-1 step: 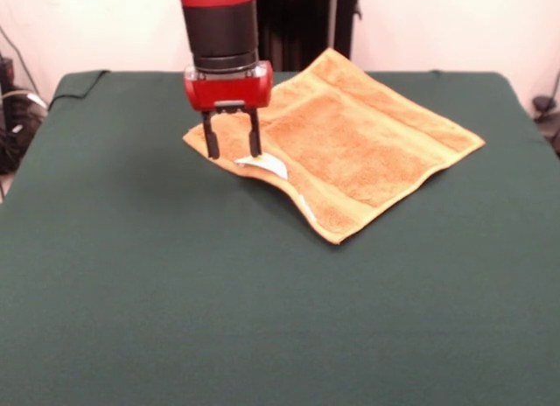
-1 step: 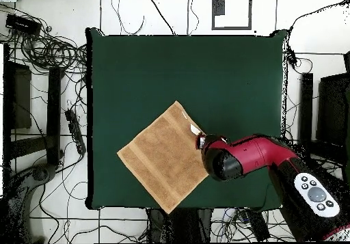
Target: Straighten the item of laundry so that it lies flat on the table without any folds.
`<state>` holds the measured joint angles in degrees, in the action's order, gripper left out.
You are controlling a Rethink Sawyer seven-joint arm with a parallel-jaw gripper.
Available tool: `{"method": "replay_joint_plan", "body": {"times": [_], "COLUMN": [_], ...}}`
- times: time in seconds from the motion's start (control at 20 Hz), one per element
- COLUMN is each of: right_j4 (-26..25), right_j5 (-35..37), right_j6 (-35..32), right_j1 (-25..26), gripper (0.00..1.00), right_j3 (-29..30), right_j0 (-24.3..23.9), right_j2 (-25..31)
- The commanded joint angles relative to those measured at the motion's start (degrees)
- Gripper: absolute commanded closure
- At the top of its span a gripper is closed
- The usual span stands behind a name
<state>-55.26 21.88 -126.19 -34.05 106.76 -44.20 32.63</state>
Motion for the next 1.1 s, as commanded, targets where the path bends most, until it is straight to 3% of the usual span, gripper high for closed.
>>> {"method": "replay_joint_plan", "body": {"times": [0.05,0.45,0.7,0.9,1.1], "right_j4": [-2.3,0.1,-0.9,-1.0,1.5], "right_j5": [-0.7,-3.0,-7.5,-15.6,-20.7], "right_j6": [1.2,-7.1,-11.2,-15.9,-14.1], "right_j1": [2.3,-5.4,1.1,6.4,11.4], "gripper": [0.00,0.00,0.00,0.00,0.00], "right_j3": [-1.0,5.0,0.9,-3.5,-8.2], "right_j0": [6.5,13.3,18.8,25.9,28.9], "right_j2": [-1.2,-7.5,-13.1,-21.0,-25.4]}}
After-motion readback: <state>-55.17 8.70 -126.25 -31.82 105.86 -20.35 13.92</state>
